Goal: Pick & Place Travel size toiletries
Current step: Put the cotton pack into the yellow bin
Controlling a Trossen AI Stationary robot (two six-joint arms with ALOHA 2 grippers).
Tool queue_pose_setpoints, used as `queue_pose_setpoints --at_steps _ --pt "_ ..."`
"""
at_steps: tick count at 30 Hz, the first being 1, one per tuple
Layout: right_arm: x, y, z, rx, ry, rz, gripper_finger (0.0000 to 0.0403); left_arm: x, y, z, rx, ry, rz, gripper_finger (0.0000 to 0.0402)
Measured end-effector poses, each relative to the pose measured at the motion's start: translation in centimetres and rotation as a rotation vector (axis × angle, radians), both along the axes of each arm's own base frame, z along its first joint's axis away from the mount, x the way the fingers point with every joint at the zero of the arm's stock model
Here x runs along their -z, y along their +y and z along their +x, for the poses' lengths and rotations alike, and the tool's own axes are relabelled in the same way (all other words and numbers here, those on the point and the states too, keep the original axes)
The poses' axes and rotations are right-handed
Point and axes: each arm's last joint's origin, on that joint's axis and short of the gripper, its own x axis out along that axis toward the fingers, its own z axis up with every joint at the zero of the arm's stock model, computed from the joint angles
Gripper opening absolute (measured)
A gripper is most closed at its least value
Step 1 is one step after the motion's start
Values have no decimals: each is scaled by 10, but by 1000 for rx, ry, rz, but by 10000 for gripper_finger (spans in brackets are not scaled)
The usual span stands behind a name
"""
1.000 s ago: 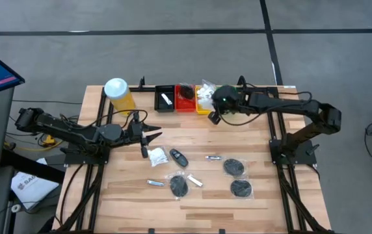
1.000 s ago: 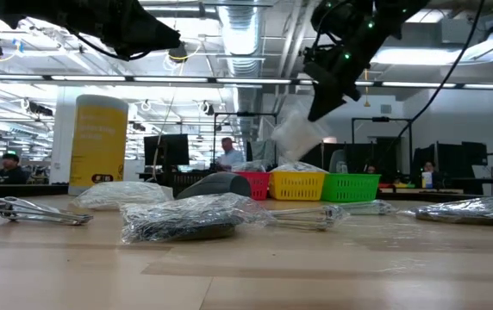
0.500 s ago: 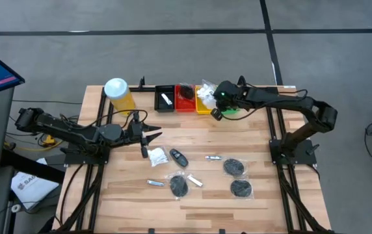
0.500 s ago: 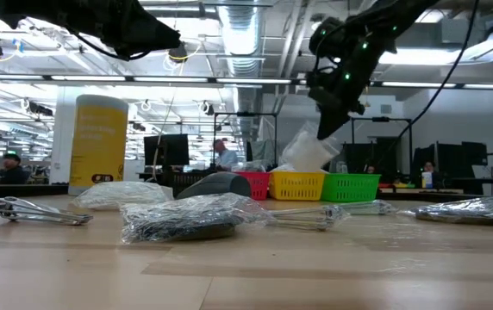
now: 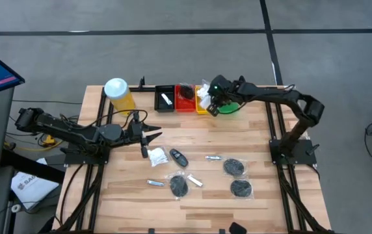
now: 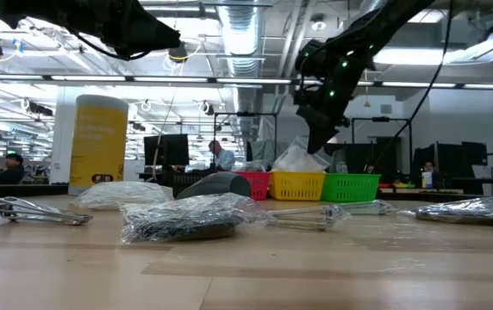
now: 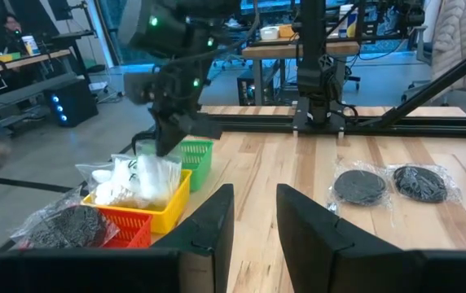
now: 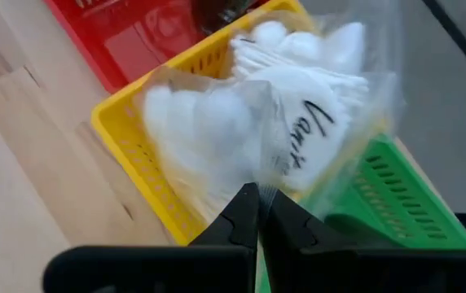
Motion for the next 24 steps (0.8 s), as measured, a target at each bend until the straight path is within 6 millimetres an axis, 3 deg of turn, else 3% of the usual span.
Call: queue_pose_setpoints --at_steps 4,12,24 --pt "12 -4 9 -9 59 33 0 0 0 0 0 1 0 85" --pt "-3 -13 19 -16 42 -9 2 0 0 0 0 3 1 85" --pt "-3 -11 12 -6 149 -15 54 0 0 0 0 4 2 85"
